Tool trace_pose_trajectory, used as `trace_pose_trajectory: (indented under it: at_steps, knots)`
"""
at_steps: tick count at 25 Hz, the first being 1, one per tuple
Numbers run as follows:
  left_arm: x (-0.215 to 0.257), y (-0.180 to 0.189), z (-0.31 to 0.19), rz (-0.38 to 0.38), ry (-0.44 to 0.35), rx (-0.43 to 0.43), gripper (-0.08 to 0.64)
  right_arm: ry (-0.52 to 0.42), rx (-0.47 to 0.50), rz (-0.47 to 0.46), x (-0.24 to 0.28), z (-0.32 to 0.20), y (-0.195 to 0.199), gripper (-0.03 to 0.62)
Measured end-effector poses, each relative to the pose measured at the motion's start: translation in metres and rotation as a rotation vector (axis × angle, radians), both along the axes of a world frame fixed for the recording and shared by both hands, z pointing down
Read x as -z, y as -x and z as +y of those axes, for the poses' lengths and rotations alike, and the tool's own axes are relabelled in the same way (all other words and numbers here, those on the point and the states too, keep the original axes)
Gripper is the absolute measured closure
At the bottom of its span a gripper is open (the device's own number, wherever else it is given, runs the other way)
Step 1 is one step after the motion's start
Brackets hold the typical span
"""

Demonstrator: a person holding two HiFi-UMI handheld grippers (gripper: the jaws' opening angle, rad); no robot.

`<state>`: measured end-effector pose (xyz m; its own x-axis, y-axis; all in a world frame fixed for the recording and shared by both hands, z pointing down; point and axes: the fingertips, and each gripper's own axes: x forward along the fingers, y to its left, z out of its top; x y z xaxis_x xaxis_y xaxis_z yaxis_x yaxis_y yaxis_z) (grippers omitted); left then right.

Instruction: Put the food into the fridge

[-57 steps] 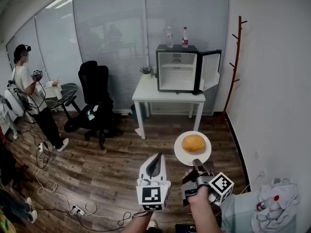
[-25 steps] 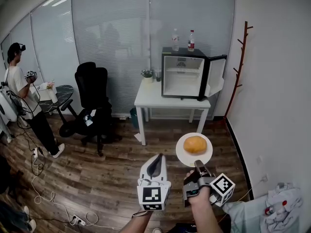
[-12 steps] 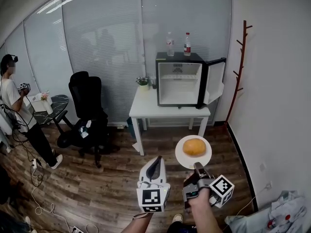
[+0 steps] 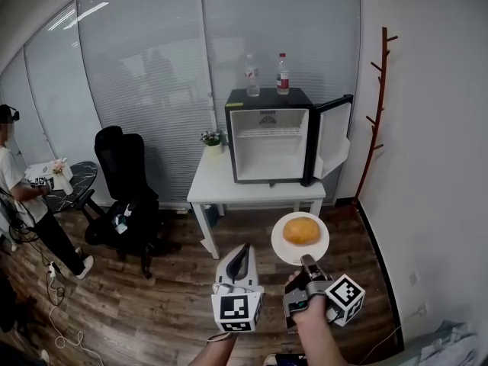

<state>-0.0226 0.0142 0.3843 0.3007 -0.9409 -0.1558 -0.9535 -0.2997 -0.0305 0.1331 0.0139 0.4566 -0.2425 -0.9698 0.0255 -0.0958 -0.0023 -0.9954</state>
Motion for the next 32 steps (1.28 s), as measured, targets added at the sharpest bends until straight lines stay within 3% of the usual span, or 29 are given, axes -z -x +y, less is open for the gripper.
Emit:
trace_pose_trajectory:
  at_steps: [6,13,32]
  knots:
    - [-0.001,-0.022,-0.049,-0.015,0.001,0.022,0.534,0.004,0.024,-0.016,-0.005,-0.05,-0.02,0.557]
    - [-0.007,-0.017,-0.103,-0.013,0.011,0.038,0.534,0.015,0.033,-0.003,-0.007,-0.104,-0.018,0.557]
    - [-0.003,0.061,-0.295,0.005,-0.004,-0.026,0.534,0.02,-0.039,0.034,0.003,-0.286,0.052,0.557]
